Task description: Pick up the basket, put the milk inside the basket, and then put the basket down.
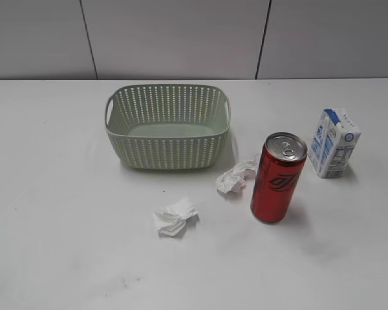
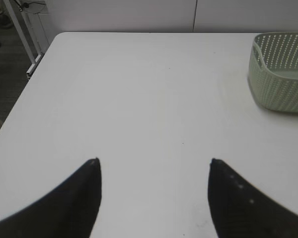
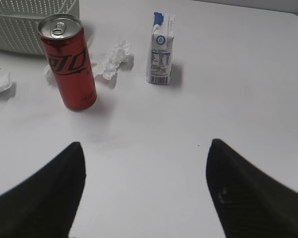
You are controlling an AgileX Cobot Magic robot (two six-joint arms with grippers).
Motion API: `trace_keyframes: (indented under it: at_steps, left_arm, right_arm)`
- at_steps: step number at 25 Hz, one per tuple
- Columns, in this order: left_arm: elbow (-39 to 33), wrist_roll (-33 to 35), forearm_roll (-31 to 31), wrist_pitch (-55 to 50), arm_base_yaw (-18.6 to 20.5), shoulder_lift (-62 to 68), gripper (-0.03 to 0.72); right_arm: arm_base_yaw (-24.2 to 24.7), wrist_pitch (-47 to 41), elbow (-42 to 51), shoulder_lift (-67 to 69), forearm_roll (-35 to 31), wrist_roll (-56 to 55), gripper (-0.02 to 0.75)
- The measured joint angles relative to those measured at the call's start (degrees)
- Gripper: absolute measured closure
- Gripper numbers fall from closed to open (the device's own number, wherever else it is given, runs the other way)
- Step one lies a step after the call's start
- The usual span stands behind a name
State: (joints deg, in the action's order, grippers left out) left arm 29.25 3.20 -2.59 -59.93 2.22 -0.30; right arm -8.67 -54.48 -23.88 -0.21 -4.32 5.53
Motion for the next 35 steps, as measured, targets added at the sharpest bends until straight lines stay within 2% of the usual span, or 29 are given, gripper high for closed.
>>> trace_keyframes:
  at_steps: [24, 31, 35]
  left_arm:
    - [0.2, 0.0, 0.0, 0.85, 0.0, 0.0, 0.179]
    - [1.46, 0.0, -0.96, 8.9, 0.0, 0.36, 0.179]
    - [2.76, 0.0, -2.93, 12.99, 0.0, 5.55, 0.179]
  right_arm:
    - [0.0, 0.0, 0.0, 0.0, 0.0, 0.0, 0.147]
    - [0.0, 0.0, 0.0, 0.0, 0.0, 0.0, 0.147]
    - [0.0, 0.02, 0.0, 0.0, 0.0, 0.0, 0.147]
